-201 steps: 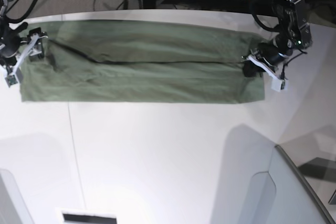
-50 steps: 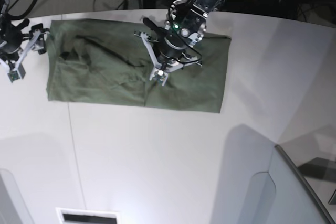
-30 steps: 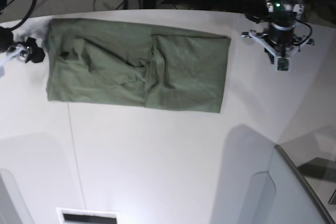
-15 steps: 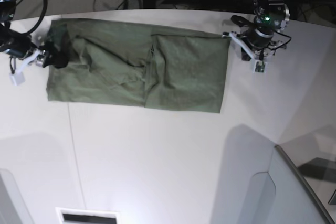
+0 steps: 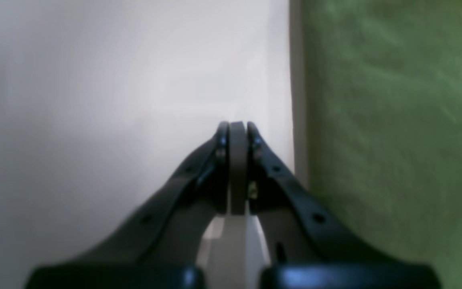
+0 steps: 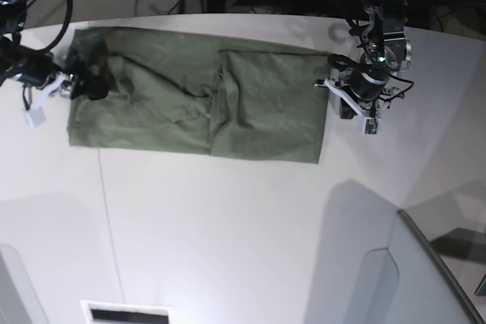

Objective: Layout the t-shirt on the table in an organized manner, then fold the t-shirt properly
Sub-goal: 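Release the fabric and move the left gripper to the folded shirt's edge, then grasp both ends of the green strip with both grippers and lift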

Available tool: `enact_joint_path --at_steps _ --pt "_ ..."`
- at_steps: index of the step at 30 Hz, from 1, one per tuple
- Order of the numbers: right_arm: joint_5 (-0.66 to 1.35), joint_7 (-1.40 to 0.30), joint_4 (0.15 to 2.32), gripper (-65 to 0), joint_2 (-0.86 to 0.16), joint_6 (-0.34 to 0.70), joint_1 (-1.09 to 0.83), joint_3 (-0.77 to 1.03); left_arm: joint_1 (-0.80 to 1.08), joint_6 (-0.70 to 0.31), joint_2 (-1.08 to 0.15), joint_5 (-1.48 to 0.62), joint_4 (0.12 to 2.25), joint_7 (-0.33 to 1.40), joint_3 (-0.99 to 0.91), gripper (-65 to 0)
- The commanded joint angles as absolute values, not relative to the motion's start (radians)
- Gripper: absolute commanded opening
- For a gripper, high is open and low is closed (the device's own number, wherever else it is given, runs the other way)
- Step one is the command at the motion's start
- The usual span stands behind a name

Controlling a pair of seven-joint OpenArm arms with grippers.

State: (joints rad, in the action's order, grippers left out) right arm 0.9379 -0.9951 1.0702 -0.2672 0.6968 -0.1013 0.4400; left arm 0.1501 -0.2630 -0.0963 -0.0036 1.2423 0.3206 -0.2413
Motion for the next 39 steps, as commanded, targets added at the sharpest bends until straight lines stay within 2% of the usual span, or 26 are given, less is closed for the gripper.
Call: enact_joint_path --at_steps 1,10,19,21,29,34,36,39 --pt "0.963 -1.013 1.075 -9.0 -0.285 0.698 -0.101 0.441 0.156 -0.263 -0.093 0.012 1.23 0.377 -0.24 -65.0" --pt "0.972 -1.046 1.07 -9.8 -0.257 0.698 -0.081 0.44 0.143 -0.265 -0.081 -0.11 1.227 0.377 -0.142 -65.0" --pt "0.97 -1.046 1.069 -10.4 -0.252 0.698 -0.077 0.44 0.143 -0.263 -0.077 -0.119 1.227 0.377 -0.12 -65.0" --pt "0.97 -1.046 1.069 -14.6 -0.252 0.698 -0.077 0.44 0.143 -0.263 -0.079 -0.116 1.227 0.377 -0.12 -65.0" --pt "0.97 -1.046 1.069 -46.2 -0.249 0.698 -0.068 0.438 0.145 -0.263 -0.081 -0.114 1.227 0.377 -0.117 -65.0" --pt "0.97 -1.046 1.069 -61.5 -0.249 0.698 -0.058 0.438 0.143 -0.263 -0.079 -0.114 1.224 0.377 -0.111 -65.0" --pt "0.97 -1.046 1.07 -65.0 -0.249 0.698 -0.05 0.438 0.139 -0.263 -0.077 -0.113 1.21 0.377 -0.111 -65.0" --pt "0.97 -1.046 1.078 -64.5 -0.249 0.698 -0.048 0.438 0.119 -0.263 -0.076 -0.113 1.178 0.377 -0.111 -65.0"
